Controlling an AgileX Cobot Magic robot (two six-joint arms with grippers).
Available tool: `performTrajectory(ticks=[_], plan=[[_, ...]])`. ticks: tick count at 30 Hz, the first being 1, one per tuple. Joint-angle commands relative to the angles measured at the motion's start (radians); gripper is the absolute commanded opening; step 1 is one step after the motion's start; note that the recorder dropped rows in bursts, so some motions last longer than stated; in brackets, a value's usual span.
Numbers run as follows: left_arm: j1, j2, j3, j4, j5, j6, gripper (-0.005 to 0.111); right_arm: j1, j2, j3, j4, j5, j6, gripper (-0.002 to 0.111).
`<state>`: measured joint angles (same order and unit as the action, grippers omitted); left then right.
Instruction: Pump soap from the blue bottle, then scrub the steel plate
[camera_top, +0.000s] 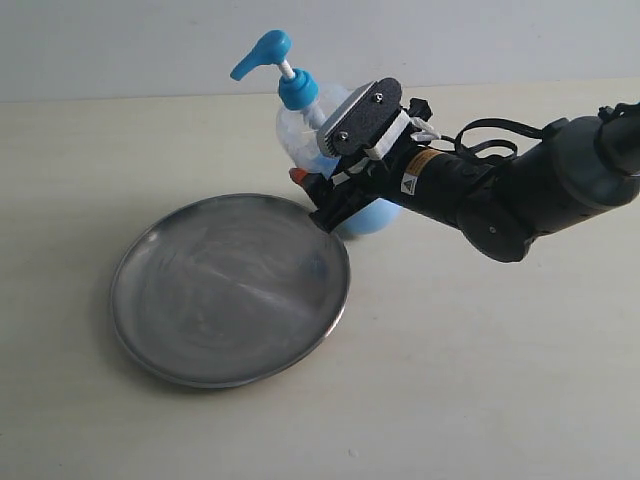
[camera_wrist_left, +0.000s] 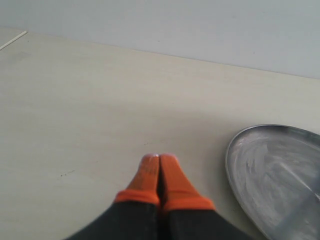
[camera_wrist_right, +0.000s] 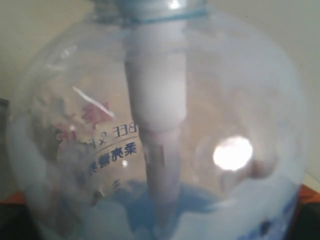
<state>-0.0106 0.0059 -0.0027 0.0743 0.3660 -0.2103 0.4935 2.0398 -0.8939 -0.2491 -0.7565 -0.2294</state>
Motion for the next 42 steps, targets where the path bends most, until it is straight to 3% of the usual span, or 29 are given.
performTrajectory(ticks=[1, 29, 42], plan=[[0.002, -0.006, 0.003, 0.003, -0.006, -0.004, 0.0, 0.0, -0.017, -0.012, 0.002, -0.033, -0.014, 0.0], [0.002, -0.006, 0.003, 0.003, -0.006, -0.004, 0.0, 0.0, -0.017, -0.012, 0.007, 0.001, -0.011, 0.0], [0.002, -0.006, 0.003, 0.003, -0.006, -0.004, 0.0, 0.0, -0.017, 0.015, -0.026, -0.087, 0.001, 0.0]])
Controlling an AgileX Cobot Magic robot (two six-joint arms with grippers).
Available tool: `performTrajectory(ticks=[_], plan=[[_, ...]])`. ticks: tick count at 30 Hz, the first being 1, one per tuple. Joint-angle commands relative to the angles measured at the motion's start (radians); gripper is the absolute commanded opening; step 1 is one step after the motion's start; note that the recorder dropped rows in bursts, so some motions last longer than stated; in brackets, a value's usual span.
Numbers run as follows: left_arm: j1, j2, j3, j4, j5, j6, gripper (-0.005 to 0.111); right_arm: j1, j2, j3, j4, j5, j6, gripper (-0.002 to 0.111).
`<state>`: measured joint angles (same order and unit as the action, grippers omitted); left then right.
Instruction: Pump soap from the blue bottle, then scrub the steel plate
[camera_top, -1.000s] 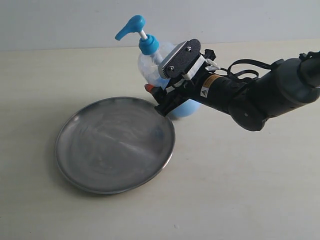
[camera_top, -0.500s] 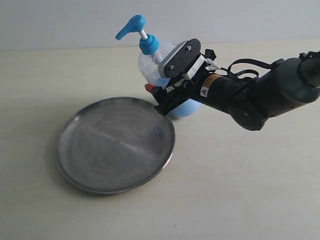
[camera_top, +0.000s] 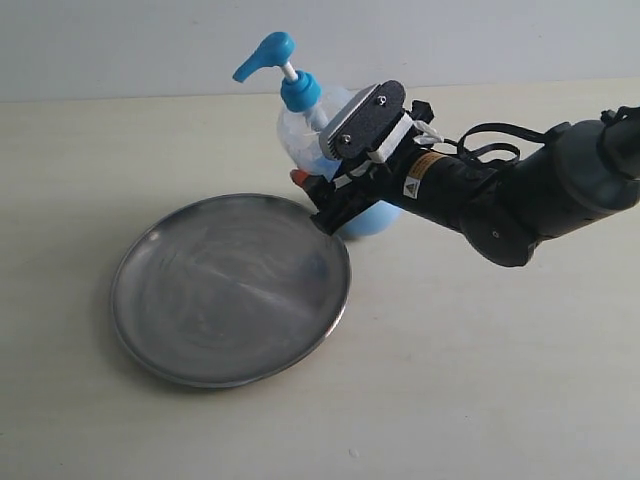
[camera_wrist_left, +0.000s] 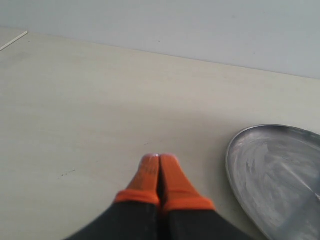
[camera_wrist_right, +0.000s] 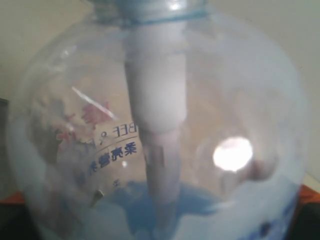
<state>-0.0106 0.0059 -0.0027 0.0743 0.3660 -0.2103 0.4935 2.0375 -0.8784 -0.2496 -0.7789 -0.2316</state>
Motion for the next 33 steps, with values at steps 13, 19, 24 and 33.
performTrajectory(ticks=[13, 19, 24, 33], plan=[[0.002, 0.005, 0.003, 0.003, -0.007, -0.004, 0.0, 0.0, 0.013, 0.0, -0.029, -0.09, 0.013, 0.0], [0.0, 0.083, -0.036, 0.003, -0.007, -0.004, 0.0, 0.0, 0.017, 0.0, -0.029, -0.09, 0.013, 0.0], [0.0, 0.164, -0.094, 0.003, -0.003, -0.004, 0.0, 0.0, 0.017, 0.0, -0.029, -0.09, 0.013, 0.0], [-0.048, 0.35, -0.318, 0.003, -0.003, -0.004, 0.0, 0.0, 0.017, 0.0, -0.029, -0.09, 0.013, 0.0]])
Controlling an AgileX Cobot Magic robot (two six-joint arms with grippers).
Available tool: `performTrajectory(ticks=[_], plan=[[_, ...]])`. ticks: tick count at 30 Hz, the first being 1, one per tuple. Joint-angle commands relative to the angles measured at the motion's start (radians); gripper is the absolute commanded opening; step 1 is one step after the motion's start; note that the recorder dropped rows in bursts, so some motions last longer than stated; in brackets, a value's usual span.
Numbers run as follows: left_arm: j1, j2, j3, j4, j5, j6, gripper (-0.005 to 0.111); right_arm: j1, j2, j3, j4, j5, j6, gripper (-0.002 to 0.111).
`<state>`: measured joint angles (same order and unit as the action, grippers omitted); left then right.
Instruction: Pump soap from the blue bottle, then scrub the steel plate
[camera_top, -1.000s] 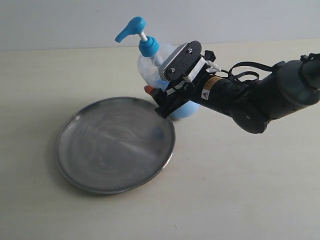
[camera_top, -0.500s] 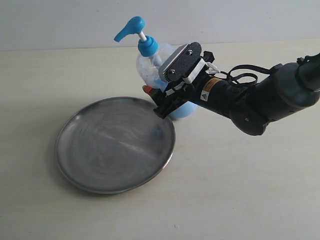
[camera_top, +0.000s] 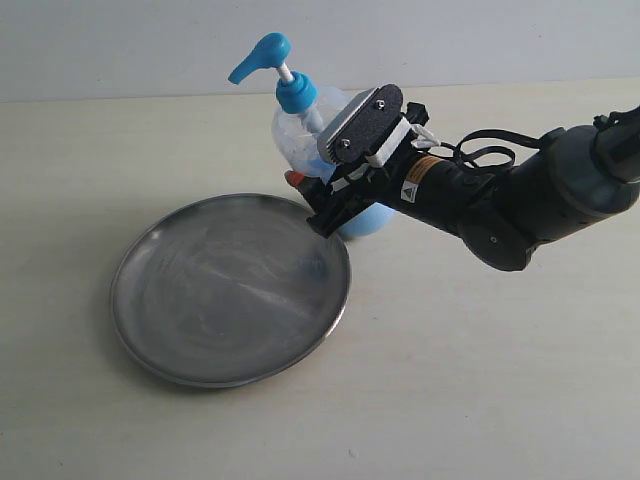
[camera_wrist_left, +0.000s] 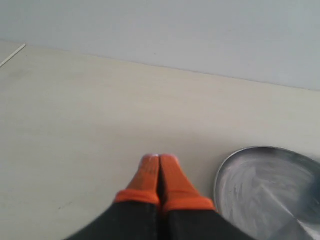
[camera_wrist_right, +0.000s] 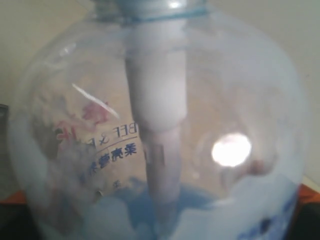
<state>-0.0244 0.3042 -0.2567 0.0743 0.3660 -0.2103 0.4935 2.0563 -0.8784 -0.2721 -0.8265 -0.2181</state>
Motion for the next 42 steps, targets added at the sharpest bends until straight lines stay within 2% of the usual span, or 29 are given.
performTrajectory(ticks=[1, 7, 12, 42], plan=[[-0.045, 0.089, -0.103, 0.003, -0.003, -0.004, 0.0, 0.0, -0.002, 0.0, -0.006, -0.043, 0.0, 0.0], [-0.048, 0.233, -0.272, 0.003, -0.003, -0.004, 0.0, 0.0, -0.002, 0.0, -0.006, -0.041, -0.002, 0.0], [-0.048, 0.29, -0.343, 0.009, -0.005, -0.004, 0.0, 0.0, -0.002, 0.0, -0.006, -0.041, -0.002, 0.0], [-0.048, 0.298, -0.348, 0.011, -0.004, -0.004, 0.0, 0.0, -0.002, 0.0, -0.006, -0.043, -0.002, 0.0]])
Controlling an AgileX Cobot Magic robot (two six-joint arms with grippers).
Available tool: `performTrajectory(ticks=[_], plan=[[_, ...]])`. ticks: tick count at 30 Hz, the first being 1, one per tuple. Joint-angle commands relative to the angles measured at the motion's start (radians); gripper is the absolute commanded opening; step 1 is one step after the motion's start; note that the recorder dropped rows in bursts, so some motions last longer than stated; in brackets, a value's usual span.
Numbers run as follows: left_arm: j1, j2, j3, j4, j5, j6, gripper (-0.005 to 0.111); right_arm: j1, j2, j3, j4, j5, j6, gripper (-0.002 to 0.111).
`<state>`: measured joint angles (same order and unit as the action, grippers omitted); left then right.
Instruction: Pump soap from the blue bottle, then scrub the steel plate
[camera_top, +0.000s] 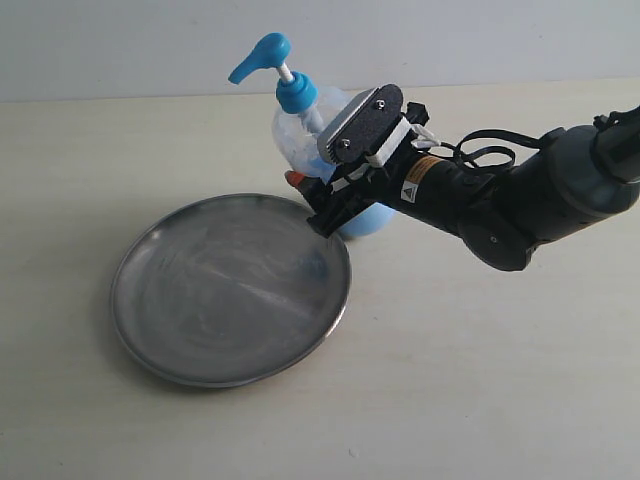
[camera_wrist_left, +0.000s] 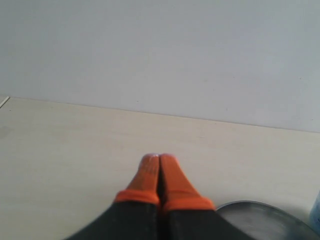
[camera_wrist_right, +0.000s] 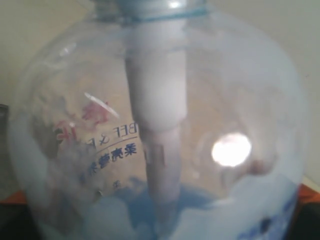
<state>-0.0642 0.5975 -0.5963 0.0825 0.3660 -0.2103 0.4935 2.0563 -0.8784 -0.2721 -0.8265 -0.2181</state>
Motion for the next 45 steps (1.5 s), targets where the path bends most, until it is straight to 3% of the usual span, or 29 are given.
performTrajectory(ticks=[1, 7, 20, 24, 33, 45], plan=[[-0.008, 0.008, -0.008, 0.002, -0.007, -0.004, 0.0, 0.0, -0.002, 0.0, -0.006, -0.043, -0.002, 0.0], [-0.008, 0.041, -0.008, 0.002, -0.02, -0.004, 0.0, 0.0, -0.002, 0.0, 0.003, -0.043, -0.002, 0.0], [-0.008, 0.31, -0.008, -0.017, 0.009, 0.034, 0.0, 0.0, -0.002, 0.0, 0.006, -0.043, -0.007, 0.0], [-0.008, 0.365, -0.008, -0.107, 0.012, 0.115, 0.0, 0.0, -0.002, 0.0, 0.006, -0.043, -0.007, 0.0], [-0.143, 0.481, -0.102, -0.15, 0.121, 0.229, 0.0, 0.0, -0.002, 0.0, 0.006, -0.043, -0.007, 0.0], [-0.281, 0.691, -0.398, -0.189, 0.3, 0.28, 0.0, 0.0, -0.002, 0.0, 0.006, -0.043, -0.007, 0.0]])
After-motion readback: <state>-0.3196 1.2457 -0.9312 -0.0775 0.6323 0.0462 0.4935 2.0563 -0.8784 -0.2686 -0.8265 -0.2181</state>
